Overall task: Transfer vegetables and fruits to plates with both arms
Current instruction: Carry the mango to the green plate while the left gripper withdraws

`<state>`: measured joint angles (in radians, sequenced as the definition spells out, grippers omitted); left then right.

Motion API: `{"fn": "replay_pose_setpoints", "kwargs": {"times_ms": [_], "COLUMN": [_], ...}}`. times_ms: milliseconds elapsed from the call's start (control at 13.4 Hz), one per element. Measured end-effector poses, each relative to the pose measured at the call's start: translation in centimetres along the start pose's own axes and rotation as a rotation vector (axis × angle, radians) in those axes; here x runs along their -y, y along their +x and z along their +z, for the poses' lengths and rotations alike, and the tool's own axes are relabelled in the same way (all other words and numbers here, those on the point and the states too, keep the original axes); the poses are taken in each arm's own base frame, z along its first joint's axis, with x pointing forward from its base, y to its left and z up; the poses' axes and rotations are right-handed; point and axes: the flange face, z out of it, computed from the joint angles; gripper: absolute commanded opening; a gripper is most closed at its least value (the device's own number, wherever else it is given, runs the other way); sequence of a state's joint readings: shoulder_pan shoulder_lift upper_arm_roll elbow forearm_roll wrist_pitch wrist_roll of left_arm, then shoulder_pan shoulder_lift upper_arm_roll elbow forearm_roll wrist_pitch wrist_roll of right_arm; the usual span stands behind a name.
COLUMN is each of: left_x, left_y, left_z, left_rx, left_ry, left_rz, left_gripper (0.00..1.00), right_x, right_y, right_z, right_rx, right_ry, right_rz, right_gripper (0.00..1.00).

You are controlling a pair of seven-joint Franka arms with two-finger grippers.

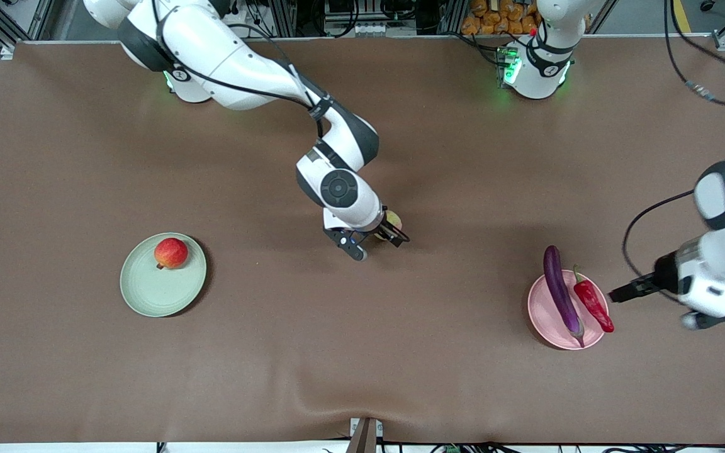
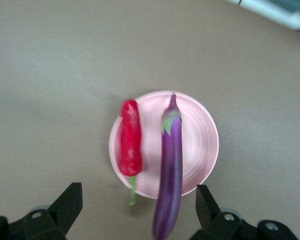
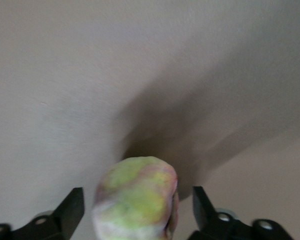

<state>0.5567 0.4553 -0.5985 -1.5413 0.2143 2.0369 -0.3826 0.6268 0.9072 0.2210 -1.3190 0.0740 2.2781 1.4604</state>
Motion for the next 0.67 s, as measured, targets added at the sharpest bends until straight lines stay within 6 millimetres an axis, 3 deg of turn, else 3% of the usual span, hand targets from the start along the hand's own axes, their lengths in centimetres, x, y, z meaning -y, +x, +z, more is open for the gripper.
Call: {"fn": "replay_pose_setpoints", "kwargs": {"times_ms": [75, 224, 373, 522, 671], "left_x": [0.7, 1.7, 1.7, 1.0, 0.2], "left_y": [-0.3, -1.5, -3.0, -4.9, -6.5], "left_z": [-4.3, -11.4, -15.8, -19.2, -21.3], "left_rx": [-0.02, -0.041, -0.043, -0.056, -0.056], "left_ry": [0.035, 0.093, 0.129, 0.161, 0.17], "left_rz": [0.022, 0.087, 0.137, 0.144, 0.147], "left_gripper": [1.0, 1.0, 1.0, 1.0, 1.0], "right_x": [-0.1, 0.2, 0.4, 0.1, -1.3], "right_y": [-0.3, 0.0, 2.1, 6.8, 13.4], "right_z": [0.6, 0.3, -0.5, -2.6, -6.4], "right_rx": [-0.011, -0.024, -0.044, -0.053, -0.041], "right_ry": [-0.003, 0.002, 0.014, -0.013, -0.073], "right_rz": [0.019, 0.048, 0.076, 0.111, 0.069], "right_gripper": [0.01, 0.0, 0.0, 0.0, 0.0]}}
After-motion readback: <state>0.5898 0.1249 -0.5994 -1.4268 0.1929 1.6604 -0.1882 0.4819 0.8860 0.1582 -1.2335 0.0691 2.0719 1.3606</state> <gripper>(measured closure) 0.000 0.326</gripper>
